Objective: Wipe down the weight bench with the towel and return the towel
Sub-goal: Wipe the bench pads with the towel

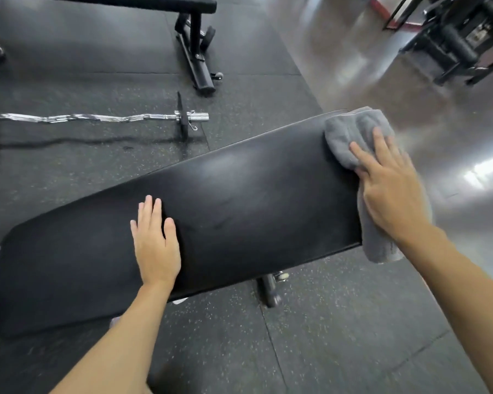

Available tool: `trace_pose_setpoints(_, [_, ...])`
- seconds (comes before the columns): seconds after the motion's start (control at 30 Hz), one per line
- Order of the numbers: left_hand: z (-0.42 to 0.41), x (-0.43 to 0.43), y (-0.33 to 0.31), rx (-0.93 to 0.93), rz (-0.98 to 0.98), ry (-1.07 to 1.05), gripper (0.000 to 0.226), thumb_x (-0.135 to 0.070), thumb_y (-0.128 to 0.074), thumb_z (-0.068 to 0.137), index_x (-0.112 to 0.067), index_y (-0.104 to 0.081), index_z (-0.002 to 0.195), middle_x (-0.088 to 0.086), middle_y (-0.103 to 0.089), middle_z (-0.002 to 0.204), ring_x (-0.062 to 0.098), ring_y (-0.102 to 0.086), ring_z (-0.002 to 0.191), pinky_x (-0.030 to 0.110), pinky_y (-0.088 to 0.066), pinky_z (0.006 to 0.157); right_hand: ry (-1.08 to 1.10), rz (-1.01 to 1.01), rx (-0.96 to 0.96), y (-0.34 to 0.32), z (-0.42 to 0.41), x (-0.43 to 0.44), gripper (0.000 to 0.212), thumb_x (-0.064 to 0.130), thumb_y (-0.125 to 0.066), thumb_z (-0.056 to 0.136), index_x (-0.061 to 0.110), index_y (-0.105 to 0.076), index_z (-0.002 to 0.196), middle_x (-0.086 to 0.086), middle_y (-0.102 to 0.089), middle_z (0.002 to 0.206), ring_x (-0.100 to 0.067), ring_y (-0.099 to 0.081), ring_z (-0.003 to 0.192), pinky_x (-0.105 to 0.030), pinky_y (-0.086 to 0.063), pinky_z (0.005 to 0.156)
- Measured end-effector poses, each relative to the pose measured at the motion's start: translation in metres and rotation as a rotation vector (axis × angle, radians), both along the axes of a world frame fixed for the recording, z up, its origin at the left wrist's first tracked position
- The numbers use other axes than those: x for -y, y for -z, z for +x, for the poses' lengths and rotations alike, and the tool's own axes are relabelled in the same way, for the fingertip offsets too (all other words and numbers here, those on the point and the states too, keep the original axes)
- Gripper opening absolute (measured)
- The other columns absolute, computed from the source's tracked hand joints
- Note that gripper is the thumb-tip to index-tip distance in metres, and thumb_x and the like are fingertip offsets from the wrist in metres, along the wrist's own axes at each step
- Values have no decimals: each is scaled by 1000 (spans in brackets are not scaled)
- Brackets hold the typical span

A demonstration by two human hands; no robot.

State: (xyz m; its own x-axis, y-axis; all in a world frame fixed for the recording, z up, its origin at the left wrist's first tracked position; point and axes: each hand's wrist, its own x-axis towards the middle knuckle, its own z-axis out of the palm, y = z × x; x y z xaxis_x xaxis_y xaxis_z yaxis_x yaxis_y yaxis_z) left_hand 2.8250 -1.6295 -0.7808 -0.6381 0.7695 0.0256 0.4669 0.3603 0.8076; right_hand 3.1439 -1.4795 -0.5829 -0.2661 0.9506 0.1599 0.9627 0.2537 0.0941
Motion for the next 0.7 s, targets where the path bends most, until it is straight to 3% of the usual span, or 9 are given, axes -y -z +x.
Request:
trace_pose_setpoints(0.27, [-14,10,5,179,97,44,45,-13,-35,107,-14,-44,151,-9,-31,165,3,-18,154,30,-4,128,-101,-17,-66,76,-106,84,47,8,-45,104,15,-43,150,-12,-30,162,-34,-22,152,-53,-24,120])
trace_pose_setpoints(0.37, [-34,22,5,288,167,30,41,-8,-36,107,-9,-51,146,-3,-42,159,6,-32,149,24,-19,125,-180,-116,-87,129,-186,137,58,1,-37,93,13,-44,150,-13,-33,161,-36,-25,150,-52,-23,121])
trace_pose_setpoints(0.47, [-70,35,15,273,177,-47,39,-6,-36,106,-3,-57,139,4,-49,154,14,-41,145,21,-28,120,-305,-221,-72,171,-266,171,62,11,-30,87,11,-48,147,-15,-37,159,-37,-31,148,-53,-31,118])
trace_pose_setpoints(0.53, [-98,42,24,260,120,-56,39,-7,-37,106,-3,-56,140,5,-46,156,15,-38,147,24,-28,121,-433,-332,15,189,-311,185,63,20,-26,91,13,-38,153,-12,-26,164,-33,-19,153,-51,-22,122])
trace_pose_setpoints(0.6, [-123,49,33,248,74,-39,40,-9,-37,107,-5,-51,145,2,-38,161,12,-31,151,26,-25,123,-518,-409,100,203,-338,188,62,25,-26,96,17,-25,157,-8,-12,168,-30,-5,155,-50,-4,125])
trace_pose_setpoints(0.7, [-148,56,43,204,49,6,44,-14,-38,108,-6,-42,151,-2,-27,166,-4,-24,148,6,-18,116,-494,-324,132,201,-339,174,63,22,-24,90,22,-43,150,-3,-27,165,-27,-20,153,-51,-4,124])
